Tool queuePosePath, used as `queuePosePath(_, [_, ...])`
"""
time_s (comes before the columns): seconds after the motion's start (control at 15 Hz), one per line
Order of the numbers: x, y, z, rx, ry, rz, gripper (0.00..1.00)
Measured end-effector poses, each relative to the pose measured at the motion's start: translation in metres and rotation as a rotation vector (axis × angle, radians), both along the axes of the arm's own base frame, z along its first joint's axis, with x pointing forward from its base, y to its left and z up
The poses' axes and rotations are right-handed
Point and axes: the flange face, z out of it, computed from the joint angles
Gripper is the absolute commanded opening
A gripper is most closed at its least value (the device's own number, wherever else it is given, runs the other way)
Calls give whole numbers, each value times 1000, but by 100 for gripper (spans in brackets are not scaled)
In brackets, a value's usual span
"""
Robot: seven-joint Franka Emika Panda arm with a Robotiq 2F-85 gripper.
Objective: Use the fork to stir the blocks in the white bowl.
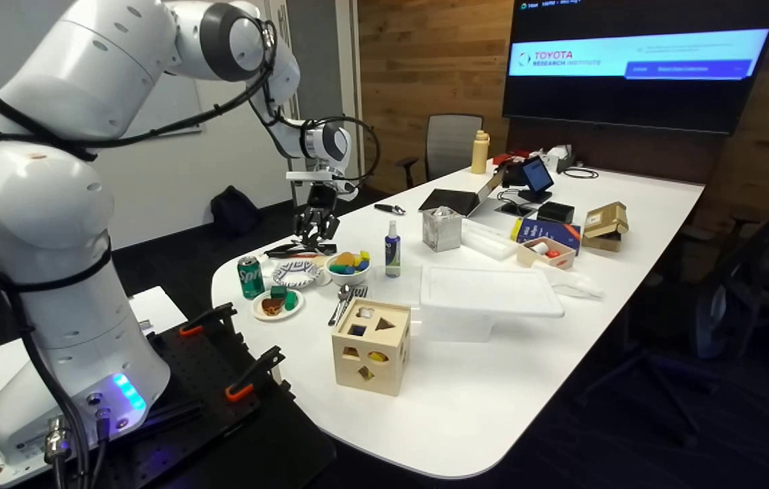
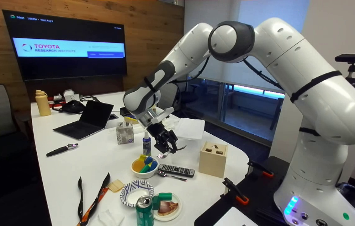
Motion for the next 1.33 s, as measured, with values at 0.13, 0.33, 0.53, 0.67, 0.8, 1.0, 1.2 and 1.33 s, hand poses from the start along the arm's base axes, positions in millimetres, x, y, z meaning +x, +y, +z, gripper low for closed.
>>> queuePosePath(0.13, [9, 5, -17, -27, 39, 17, 5])
queuePosePath(0.33, [23, 14, -43, -68, 50, 55, 5])
queuePosePath(0.53, [39, 24, -60, -98, 28, 99, 5])
queuePosePath(0.67, [48, 29, -67, -115, 23, 116, 5])
queuePosePath(0.8, [53, 30, -73, -140, 32, 128, 5])
queuePosePath(1.0, [56, 30, -84, -206, 52, 134, 5])
queuePosePath(1.2, [52, 31, -97, -269, 80, 162, 5])
queuePosePath(1.33, [48, 34, -106, -283, 92, 195, 5])
